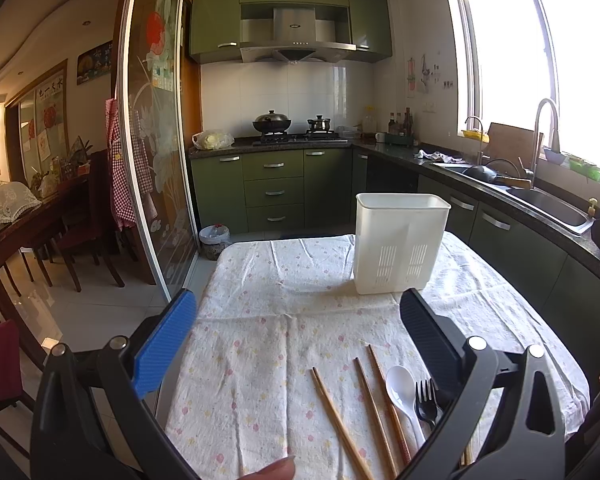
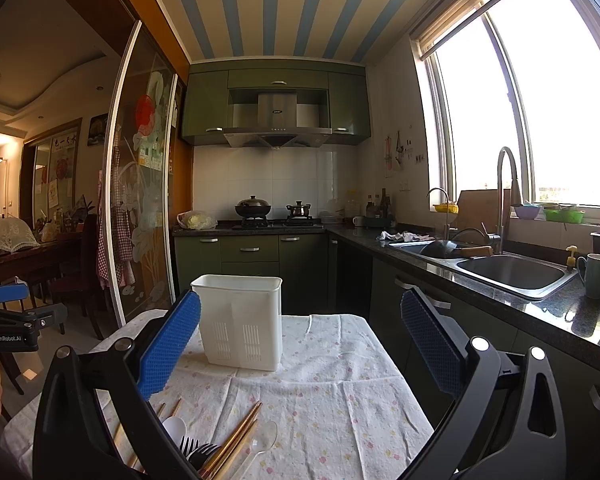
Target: Organize utensils
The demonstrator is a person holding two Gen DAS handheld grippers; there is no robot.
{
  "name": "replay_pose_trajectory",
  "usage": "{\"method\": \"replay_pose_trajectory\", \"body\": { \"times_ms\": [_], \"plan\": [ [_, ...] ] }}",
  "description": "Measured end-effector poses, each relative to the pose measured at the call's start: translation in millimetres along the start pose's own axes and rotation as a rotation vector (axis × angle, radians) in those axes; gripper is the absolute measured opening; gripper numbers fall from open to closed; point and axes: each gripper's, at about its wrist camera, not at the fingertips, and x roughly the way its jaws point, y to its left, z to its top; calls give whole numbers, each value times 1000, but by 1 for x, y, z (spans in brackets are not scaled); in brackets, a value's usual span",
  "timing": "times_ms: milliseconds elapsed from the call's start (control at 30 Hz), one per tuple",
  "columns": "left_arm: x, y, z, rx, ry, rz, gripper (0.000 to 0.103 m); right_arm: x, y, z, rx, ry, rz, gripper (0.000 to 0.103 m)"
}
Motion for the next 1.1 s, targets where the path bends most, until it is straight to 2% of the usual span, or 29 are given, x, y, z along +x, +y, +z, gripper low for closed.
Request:
{"method": "replay_pose_trajectory", "body": {
  "times_ms": [1100],
  "plan": [
    [3, -2, 0, 7, 5, -1, 97, 3, -3, -4, 0, 4, 0, 99]
  ]
}}
